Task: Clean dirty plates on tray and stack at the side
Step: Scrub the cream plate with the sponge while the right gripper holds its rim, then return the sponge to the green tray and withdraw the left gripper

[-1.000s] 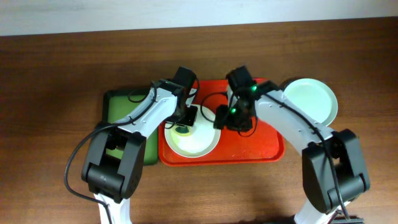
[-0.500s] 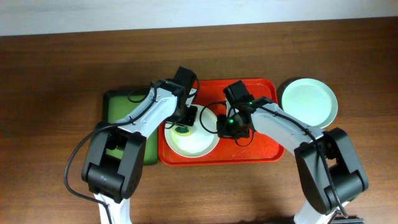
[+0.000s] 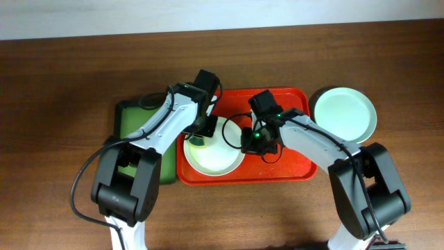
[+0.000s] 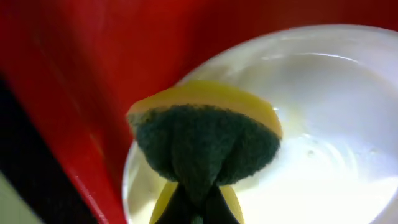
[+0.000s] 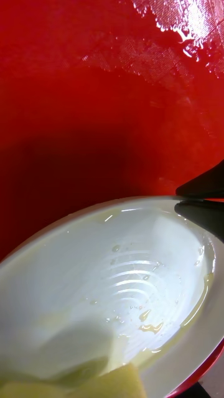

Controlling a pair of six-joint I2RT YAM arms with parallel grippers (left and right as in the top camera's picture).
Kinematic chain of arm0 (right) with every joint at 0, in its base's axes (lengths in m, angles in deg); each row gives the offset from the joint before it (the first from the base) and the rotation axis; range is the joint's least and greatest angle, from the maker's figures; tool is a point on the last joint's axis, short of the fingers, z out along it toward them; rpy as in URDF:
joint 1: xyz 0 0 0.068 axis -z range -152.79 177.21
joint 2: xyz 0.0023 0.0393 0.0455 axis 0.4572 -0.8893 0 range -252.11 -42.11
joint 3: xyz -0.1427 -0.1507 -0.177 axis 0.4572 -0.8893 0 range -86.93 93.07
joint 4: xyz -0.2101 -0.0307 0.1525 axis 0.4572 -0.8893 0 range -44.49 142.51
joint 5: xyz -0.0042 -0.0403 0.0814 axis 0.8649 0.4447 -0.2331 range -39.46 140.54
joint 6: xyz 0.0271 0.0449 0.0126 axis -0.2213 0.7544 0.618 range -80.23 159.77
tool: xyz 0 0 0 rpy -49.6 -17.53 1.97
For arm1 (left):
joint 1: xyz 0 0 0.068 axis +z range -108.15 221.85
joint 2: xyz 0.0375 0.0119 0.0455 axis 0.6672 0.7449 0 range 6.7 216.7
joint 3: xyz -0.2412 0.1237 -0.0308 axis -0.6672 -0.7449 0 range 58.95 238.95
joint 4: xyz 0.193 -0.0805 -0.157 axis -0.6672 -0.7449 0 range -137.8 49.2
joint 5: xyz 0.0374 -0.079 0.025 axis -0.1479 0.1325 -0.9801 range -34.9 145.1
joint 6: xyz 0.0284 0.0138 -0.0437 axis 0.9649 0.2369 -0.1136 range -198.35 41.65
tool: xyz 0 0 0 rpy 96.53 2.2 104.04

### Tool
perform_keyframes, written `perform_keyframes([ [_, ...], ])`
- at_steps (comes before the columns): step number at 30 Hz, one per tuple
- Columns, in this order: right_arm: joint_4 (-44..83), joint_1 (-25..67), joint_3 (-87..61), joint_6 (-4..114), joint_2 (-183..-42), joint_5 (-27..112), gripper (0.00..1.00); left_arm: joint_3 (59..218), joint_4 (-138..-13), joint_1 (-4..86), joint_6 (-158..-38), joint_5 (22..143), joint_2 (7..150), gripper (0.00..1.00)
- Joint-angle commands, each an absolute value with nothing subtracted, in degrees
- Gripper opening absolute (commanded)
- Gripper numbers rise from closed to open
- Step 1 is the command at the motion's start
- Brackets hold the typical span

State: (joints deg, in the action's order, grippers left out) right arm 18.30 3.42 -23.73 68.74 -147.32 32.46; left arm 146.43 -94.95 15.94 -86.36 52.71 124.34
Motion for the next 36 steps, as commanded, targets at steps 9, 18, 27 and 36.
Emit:
perform_keyframes([
  [9, 18.1, 3.2, -24.2, 68.8, -147.4, 33.2, 0.04, 139.7, -90.2, 16.0, -86.0, 69.7, 127.2, 0.0],
  [18, 18.1, 3.2, -24.2, 68.8, -147.4, 33.2, 0.04, 145.9, -94.1, 16.1, -86.7, 60.3, 117.2, 0.0],
  [27, 18.1, 3.2, -24.2, 68.8, -147.4, 33.2, 0.04, 137.2, -89.9, 16.0, -90.1, 55.1, 123.5, 0.0],
  [36, 18.5, 3.2, -24.2, 68.8, -147.4, 33.2, 0.04, 136.1, -89.9, 16.0, -84.0, 81.0, 126.6, 0.0],
])
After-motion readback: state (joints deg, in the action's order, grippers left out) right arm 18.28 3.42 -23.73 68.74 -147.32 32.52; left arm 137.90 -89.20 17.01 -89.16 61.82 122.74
